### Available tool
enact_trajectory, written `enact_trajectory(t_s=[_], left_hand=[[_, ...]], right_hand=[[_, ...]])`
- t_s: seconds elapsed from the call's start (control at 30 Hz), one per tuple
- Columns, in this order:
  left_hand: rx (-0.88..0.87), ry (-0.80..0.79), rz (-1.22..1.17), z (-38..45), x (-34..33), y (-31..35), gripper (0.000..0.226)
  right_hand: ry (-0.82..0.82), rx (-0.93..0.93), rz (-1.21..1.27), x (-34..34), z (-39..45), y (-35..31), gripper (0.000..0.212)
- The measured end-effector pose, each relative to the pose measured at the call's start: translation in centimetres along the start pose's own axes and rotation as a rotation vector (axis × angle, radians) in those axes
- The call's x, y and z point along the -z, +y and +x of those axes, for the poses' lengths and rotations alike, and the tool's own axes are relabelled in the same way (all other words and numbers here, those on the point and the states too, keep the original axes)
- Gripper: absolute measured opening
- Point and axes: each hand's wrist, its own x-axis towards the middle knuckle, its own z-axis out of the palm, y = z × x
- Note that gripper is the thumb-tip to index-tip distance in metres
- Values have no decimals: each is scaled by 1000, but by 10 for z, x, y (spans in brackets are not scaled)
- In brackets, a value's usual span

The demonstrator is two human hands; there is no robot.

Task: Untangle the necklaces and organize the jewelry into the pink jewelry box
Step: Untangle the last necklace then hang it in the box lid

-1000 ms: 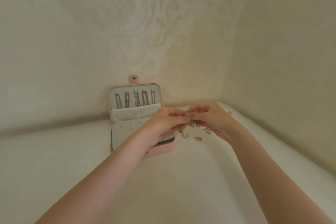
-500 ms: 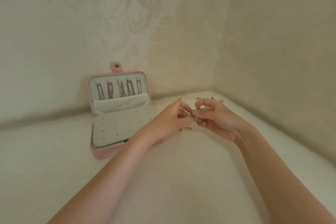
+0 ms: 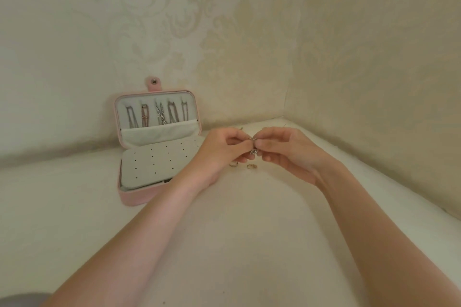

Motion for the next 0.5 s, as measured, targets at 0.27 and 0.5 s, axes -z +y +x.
enact_trajectory(t_s=[0.27,0.5], left_hand=[[-44,75,159,1,-2,-3,19],[-18,20,284,-7,-8,1,13]], right_hand=[[89,-35,-19,-5,0,0,18],[154,-5,100,-10,1,-1,22]])
